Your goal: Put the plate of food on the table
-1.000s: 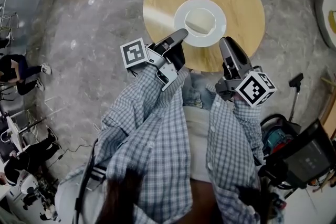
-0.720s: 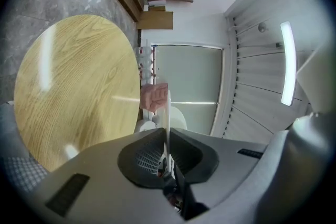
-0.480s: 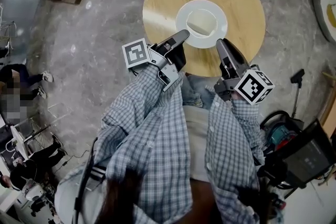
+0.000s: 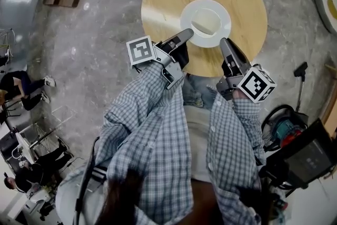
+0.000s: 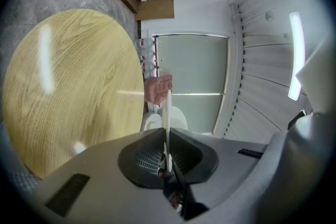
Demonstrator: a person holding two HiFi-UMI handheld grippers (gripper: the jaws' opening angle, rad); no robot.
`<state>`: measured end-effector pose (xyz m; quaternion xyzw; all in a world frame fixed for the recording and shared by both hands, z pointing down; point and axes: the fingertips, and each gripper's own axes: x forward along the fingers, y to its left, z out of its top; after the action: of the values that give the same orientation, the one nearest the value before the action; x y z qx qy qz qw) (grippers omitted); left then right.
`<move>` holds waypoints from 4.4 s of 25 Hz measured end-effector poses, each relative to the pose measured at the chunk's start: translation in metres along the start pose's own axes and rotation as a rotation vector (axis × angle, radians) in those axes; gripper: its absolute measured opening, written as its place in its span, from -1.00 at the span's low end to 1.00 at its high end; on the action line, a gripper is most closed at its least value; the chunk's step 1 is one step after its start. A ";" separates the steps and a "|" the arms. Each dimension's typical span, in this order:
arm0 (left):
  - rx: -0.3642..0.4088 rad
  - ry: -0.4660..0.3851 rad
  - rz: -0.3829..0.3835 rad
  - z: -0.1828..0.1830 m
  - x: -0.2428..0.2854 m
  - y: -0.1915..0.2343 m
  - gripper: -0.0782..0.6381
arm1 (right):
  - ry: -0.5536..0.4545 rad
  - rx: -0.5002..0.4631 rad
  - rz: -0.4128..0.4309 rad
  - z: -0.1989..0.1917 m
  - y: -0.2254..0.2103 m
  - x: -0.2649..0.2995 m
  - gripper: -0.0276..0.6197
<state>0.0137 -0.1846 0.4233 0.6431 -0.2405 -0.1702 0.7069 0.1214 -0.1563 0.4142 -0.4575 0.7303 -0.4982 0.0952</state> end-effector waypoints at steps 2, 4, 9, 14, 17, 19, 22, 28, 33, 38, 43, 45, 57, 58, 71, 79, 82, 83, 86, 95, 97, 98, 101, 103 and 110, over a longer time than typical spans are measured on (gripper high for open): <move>-0.005 0.004 0.006 0.003 0.003 0.005 -0.73 | -0.001 0.017 -0.011 0.000 -0.005 0.004 -0.69; -0.008 0.007 0.012 0.004 0.004 0.009 -0.73 | 0.001 0.023 -0.018 -0.001 -0.009 0.005 -0.69; -0.015 0.021 0.021 0.000 0.002 0.012 -0.73 | 0.009 0.032 -0.029 -0.006 -0.011 0.003 -0.69; -0.024 0.031 0.046 0.004 0.006 0.027 -0.72 | 0.025 0.047 -0.053 -0.011 -0.022 0.010 -0.69; -0.014 0.040 0.079 0.004 0.004 0.035 -0.73 | 0.031 0.058 -0.065 -0.015 -0.026 0.010 -0.69; -0.017 0.047 0.100 0.004 0.002 0.043 -0.73 | 0.034 0.066 -0.074 -0.019 -0.031 0.012 -0.69; -0.023 0.052 0.098 0.005 0.005 0.053 -0.73 | 0.042 0.078 -0.086 -0.026 -0.041 0.015 -0.69; -0.023 0.064 0.136 0.005 0.005 0.068 -0.73 | 0.063 0.098 -0.108 -0.034 -0.052 0.019 -0.69; -0.042 0.056 0.163 0.006 0.003 0.085 -0.73 | 0.076 0.110 -0.133 -0.044 -0.064 0.026 -0.69; -0.037 0.065 0.199 0.003 0.005 0.098 -0.73 | 0.100 0.136 -0.156 -0.052 -0.076 0.025 -0.69; -0.049 0.071 0.217 0.008 0.003 0.115 -0.73 | 0.110 0.157 -0.180 -0.062 -0.086 0.035 -0.69; -0.053 0.072 0.225 0.009 0.004 0.119 -0.73 | 0.114 0.163 -0.188 -0.064 -0.090 0.037 -0.69; -0.060 0.088 0.281 0.003 0.005 0.140 -0.73 | 0.158 0.168 -0.227 -0.078 -0.108 0.037 -0.69; -0.061 0.088 0.286 0.003 0.005 0.142 -0.73 | 0.161 0.169 -0.230 -0.080 -0.110 0.037 -0.69; -0.053 0.103 0.332 0.001 0.005 0.152 -0.73 | 0.175 0.184 -0.272 -0.087 -0.120 0.040 -0.69; -0.040 0.106 0.363 0.001 0.004 0.160 -0.73 | 0.202 0.181 -0.297 -0.093 -0.125 0.041 -0.69; -0.035 0.110 0.369 0.000 0.004 0.162 -0.73 | 0.211 0.172 -0.297 -0.094 -0.127 0.041 -0.69; -0.033 0.110 0.369 -0.001 0.005 0.162 -0.73 | 0.213 0.170 -0.296 -0.094 -0.128 0.041 -0.69; -0.029 0.110 0.372 0.000 0.005 0.162 -0.73 | 0.206 0.180 -0.296 -0.095 -0.129 0.042 -0.69; -0.021 0.110 0.375 0.000 0.006 0.166 -0.73 | 0.221 0.144 -0.310 -0.098 -0.131 0.037 -0.68; -0.024 0.110 0.374 -0.001 0.006 0.167 -0.73 | 0.236 0.123 -0.312 -0.101 -0.130 0.031 -0.68; -0.025 0.111 0.373 -0.001 0.006 0.168 -0.73 | 0.244 0.095 -0.314 -0.102 -0.129 0.028 -0.68; -0.026 0.111 0.372 -0.001 0.006 0.169 -0.73 | 0.277 -0.046 -0.291 -0.106 -0.118 0.026 -0.68; -0.027 0.110 0.371 -0.001 0.006 0.170 -0.73 | 0.317 -0.204 -0.282 -0.109 -0.110 0.027 -0.68; -0.032 0.105 0.368 0.000 0.007 0.169 -0.73 | 0.527 -1.052 -0.276 -0.128 -0.076 0.046 -0.68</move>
<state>0.0080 -0.1690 0.5917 0.5848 -0.3139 -0.0080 0.7479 0.0626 -0.1153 0.5526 -0.3950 0.8115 -0.1747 -0.3935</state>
